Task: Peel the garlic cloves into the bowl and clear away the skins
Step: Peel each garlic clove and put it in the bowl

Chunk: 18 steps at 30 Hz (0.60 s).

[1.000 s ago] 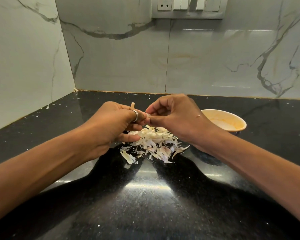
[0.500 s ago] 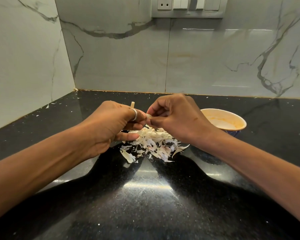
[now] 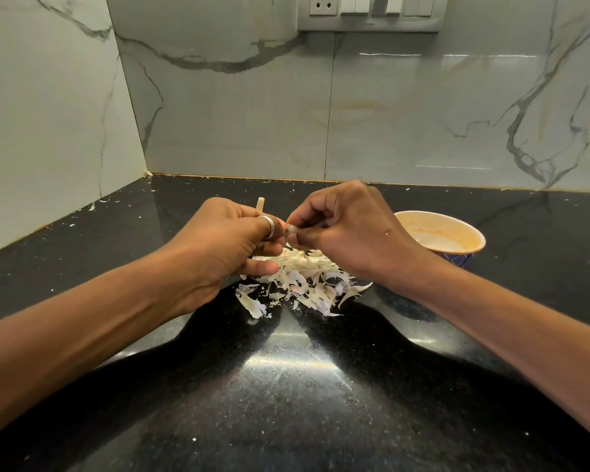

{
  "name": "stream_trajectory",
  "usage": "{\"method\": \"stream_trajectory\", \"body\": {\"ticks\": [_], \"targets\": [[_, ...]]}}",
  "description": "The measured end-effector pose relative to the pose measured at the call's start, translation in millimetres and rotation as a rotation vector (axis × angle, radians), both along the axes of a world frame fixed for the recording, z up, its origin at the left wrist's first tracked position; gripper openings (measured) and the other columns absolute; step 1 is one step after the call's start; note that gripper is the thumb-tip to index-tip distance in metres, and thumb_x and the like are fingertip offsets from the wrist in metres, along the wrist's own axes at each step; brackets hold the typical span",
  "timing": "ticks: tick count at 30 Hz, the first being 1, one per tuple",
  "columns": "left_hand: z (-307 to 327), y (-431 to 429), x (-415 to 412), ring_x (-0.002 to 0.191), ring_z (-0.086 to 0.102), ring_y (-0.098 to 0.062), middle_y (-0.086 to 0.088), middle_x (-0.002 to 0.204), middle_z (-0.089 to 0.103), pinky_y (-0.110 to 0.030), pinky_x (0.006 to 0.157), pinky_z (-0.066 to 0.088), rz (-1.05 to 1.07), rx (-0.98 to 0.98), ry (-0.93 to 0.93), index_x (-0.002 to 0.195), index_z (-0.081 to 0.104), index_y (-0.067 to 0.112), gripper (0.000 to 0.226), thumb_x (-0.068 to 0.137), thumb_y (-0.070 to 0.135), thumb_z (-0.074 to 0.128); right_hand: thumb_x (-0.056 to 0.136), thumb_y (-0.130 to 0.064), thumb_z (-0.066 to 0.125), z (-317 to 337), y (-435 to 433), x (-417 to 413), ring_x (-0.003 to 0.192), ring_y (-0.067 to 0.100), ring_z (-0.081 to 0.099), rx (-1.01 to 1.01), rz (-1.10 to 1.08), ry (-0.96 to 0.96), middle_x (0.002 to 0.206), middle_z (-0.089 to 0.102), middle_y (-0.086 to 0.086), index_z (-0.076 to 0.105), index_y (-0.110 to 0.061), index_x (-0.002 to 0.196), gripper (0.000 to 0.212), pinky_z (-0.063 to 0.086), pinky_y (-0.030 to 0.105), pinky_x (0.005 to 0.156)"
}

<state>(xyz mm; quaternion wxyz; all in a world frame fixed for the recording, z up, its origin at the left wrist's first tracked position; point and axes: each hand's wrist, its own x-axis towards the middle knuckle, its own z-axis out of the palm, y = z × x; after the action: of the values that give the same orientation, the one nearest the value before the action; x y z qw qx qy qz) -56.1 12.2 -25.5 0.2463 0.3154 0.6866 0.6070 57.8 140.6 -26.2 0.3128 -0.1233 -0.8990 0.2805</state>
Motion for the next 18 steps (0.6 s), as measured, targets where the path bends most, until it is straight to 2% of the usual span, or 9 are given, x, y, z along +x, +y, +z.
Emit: {"method": "stream_trajectory", "body": {"ticks": [6, 12, 18], "targets": [[-2.2, 1.2, 0.5, 0.055, 0.060, -0.002, -0.007, 0.075, 0.065, -0.018, 0.045, 0.051, 0.007, -0.012, 0.044, 0.094, 0.074, -0.006, 0.018, 0.095, 0.010, 0.065, 0.081, -0.009, 0.085, -3.3, -1.6, -3.3, 0.074, 0.006, 0.074, -0.066, -0.011, -0.004, 0.076, 0.077, -0.004, 0.080, -0.015, 0.086, 0.009, 0.062, 0.034, 0.080], [-0.7, 1.4, -0.3, 0.055, 0.058, -0.002, -0.002, 0.069, 0.065, -0.018, 0.046, 0.050, -0.001, -0.020, 0.086, 0.086, 0.073, 0.002, 0.020, 0.098, 0.014, 0.062, 0.082, -0.017, 0.086, -3.7, -2.2, -4.8, 0.081, 0.015, 0.076, -0.169, 0.004, -0.013, 0.080, 0.078, -0.001, 0.080, -0.015, 0.090, 0.010, 0.062, 0.043, 0.083], [-4.2, 0.6, -1.0, 0.056, 0.054, -0.004, -0.006, 0.073, 0.061, -0.019, 0.048, 0.049, -0.017, -0.034, 0.145, 0.088, 0.073, 0.001, 0.023, 0.099, 0.016, 0.059, 0.087, -0.012, 0.081, -2.0, -2.7, -2.9, 0.081, 0.013, 0.077, -0.278, 0.034, -0.035, 0.083, 0.079, 0.004, 0.078, -0.011, 0.094, 0.007, 0.063, 0.040, 0.086]]}}
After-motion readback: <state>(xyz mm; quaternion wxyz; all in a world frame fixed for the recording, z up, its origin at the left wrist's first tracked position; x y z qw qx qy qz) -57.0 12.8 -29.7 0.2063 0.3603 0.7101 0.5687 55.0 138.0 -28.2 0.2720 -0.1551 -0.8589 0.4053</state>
